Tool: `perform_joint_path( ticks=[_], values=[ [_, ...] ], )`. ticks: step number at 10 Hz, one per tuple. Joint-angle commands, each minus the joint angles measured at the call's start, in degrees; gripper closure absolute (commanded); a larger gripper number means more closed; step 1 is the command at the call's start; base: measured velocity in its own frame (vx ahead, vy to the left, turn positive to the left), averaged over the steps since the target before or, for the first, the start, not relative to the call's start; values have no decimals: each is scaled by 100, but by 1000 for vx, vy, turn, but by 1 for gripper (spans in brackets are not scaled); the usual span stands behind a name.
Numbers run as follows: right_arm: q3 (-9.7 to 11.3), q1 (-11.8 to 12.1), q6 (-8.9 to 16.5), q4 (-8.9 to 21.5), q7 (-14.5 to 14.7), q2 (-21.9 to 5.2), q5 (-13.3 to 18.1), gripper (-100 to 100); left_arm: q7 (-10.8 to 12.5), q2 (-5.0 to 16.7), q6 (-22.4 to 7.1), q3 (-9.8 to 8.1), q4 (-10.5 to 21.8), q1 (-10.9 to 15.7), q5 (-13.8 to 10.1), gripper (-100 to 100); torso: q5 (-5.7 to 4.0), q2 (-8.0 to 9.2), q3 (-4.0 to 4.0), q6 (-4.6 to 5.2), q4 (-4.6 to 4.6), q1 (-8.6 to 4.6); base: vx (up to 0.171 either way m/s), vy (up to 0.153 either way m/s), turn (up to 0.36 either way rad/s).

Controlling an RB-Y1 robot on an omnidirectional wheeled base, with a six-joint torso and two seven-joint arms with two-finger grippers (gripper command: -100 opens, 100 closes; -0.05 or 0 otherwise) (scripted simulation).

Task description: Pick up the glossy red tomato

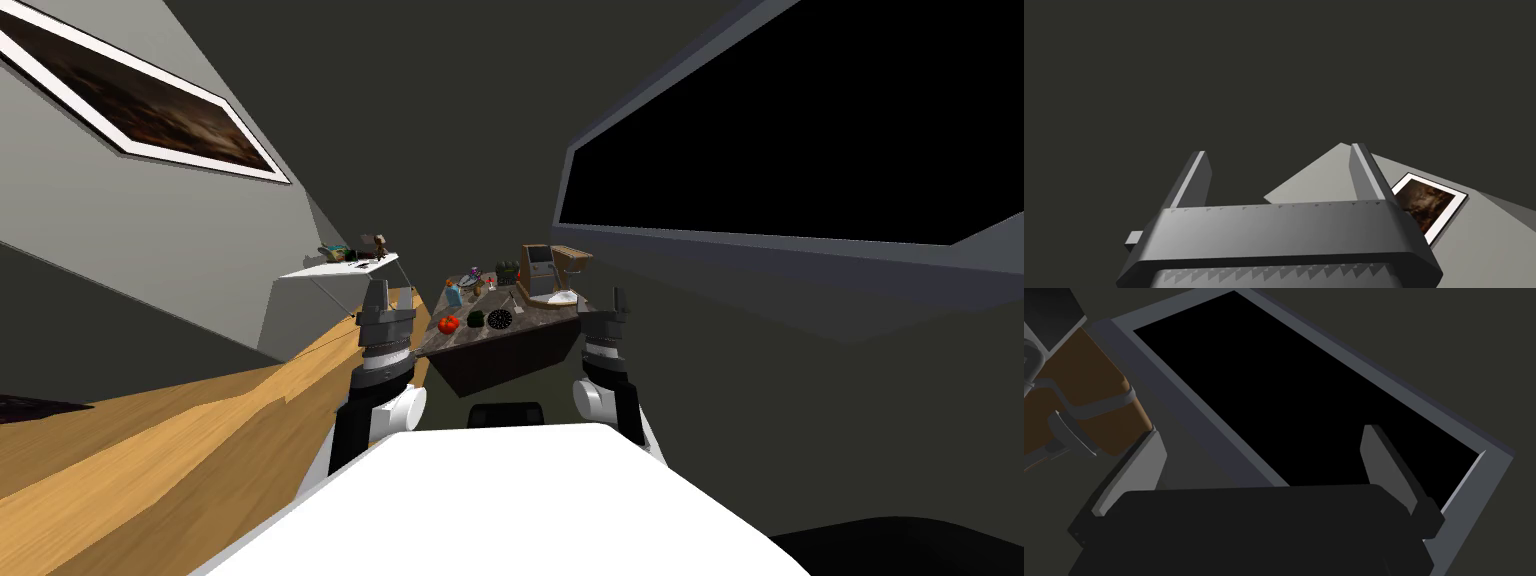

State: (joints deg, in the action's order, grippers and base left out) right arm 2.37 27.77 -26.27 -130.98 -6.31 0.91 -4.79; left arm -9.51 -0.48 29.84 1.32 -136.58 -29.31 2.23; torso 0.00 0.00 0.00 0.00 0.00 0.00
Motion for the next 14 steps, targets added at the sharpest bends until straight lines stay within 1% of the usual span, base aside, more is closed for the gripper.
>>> perform_joint_path(
  ticks=[1,4,6,8,9,12,13,14],
  values=[
    [0,0,0,0,0,0,0,0,8,204,-90,-31,19,-7,-16,-100,0,0,0,0,0,0,3,10,-26],
    [0,0,0,0,0,0,0,0,38,675,-424,-144,93,-34,-74,-100,4,-5,-3,0,-1,16,15,36,-47],
    [0,0,0,0,0,-1,0,0,65,988,-710,-249,166,-61,-124,-100,6,-7,-4,0,-2,25,14,60,-61],
    [-1,0,0,0,0,-1,0,0,96,1283,-1073,-368,250,-95,-178,-100,6,-9,-5,1,-2,27,20,63,-85],
    [-1,0,0,0,0,-1,0,0,96,1283,-1106,-368,250,-95,-178,-100,7,-8,-5,0,-2,28,9,46,-24],
    [0,0,0,0,0,-1,0,0,144,1702,-1650,-555,388,-158,-253,-100,4,-7,-4,1,-2,19,14,46,-77],
    [-1,0,0,0,0,-1,0,0,144,1702,-1685,-555,388,-158,-253,-100,6,-7,-4,0,-2,24,9,45,-28],
    [-1,0,0,0,0,-1,0,0,159,1838,-1876,-616,434,-183,-275,-100,5,-6,-4,-1,-1,19,12,31,-53]
  ],
)
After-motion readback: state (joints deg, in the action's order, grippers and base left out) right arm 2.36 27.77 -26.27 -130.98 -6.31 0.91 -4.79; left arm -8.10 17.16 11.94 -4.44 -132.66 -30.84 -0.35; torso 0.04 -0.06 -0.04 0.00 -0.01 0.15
